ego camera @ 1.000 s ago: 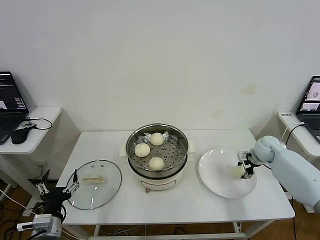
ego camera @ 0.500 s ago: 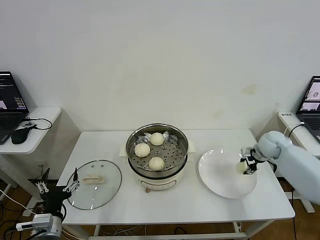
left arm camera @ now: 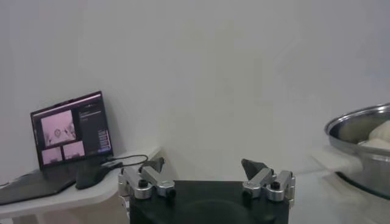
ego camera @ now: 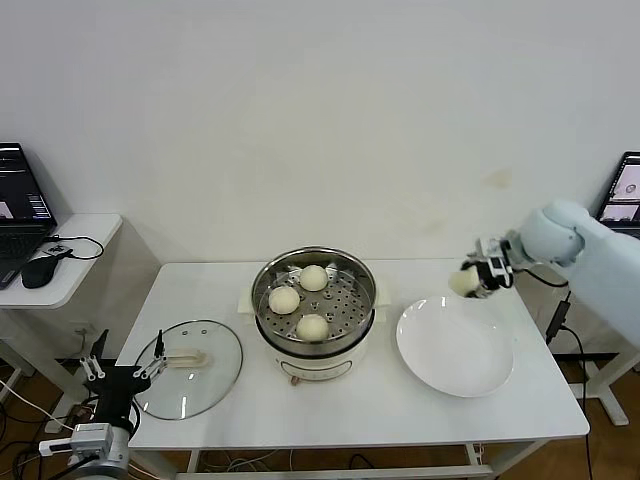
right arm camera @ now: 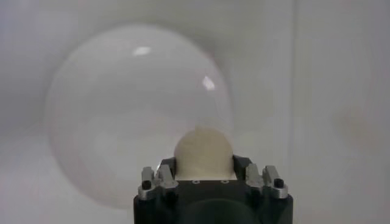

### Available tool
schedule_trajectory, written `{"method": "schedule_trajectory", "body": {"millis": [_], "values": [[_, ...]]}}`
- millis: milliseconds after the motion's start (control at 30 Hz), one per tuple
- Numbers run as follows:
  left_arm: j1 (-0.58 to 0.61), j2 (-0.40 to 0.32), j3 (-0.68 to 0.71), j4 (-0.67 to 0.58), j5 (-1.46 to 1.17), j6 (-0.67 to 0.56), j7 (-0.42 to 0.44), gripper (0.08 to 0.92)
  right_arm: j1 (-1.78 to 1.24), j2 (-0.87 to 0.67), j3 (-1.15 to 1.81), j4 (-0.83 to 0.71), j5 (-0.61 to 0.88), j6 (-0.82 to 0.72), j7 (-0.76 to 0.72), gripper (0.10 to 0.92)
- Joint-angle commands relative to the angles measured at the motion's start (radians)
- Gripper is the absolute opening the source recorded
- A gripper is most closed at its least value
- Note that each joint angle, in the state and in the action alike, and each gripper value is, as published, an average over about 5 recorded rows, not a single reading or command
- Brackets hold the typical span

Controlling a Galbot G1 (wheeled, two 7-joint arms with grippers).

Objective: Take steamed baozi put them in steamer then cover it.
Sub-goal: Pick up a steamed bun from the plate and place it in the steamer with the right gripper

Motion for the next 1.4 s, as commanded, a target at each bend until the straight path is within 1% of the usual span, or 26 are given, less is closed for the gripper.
{"method": "schedule_trajectory", "body": {"millis": [33, 167, 267, 367, 567, 867, 1400], "values": [[0.002, 0.002, 0.002, -0.002, 0.000, 0.000, 0.000, 0.823, 0.355, 0.178, -0.277, 0.109, 0.382, -0.203, 0.136, 0.594], [0.002, 0.001, 0.000, 0.001, -0.001, 0.000, 0.000, 0.823, 0.351, 0.282, -0.314, 0.097, 0.466, -0.278, 0.204, 0.594], [0.002, -0.001, -0.003, 0.003, -0.001, -0.001, 0.000, 0.823, 0.319, 0.354, -0.324, 0.076, 0.500, -0.317, 0.247, 0.594], [0.003, -0.004, -0.008, 0.004, -0.002, -0.002, 0.000, 0.823, 0.279, 0.418, -0.340, 0.038, 0.499, -0.338, 0.273, 0.594], [0.006, -0.006, -0.019, 0.005, -0.004, -0.003, 0.000, 0.823, 0.190, 0.508, -0.359, -0.048, 0.436, -0.371, 0.298, 0.594], [-0.003, -0.014, -0.019, 0.019, -0.006, -0.004, 0.000, 0.823, 0.119, 0.529, -0.354, -0.141, 0.321, -0.379, 0.294, 0.594], [-0.015, -0.012, -0.013, 0.032, -0.008, -0.004, 0.000, 0.823, 0.073, 0.521, -0.338, -0.148, 0.284, -0.379, 0.295, 0.602]]}}
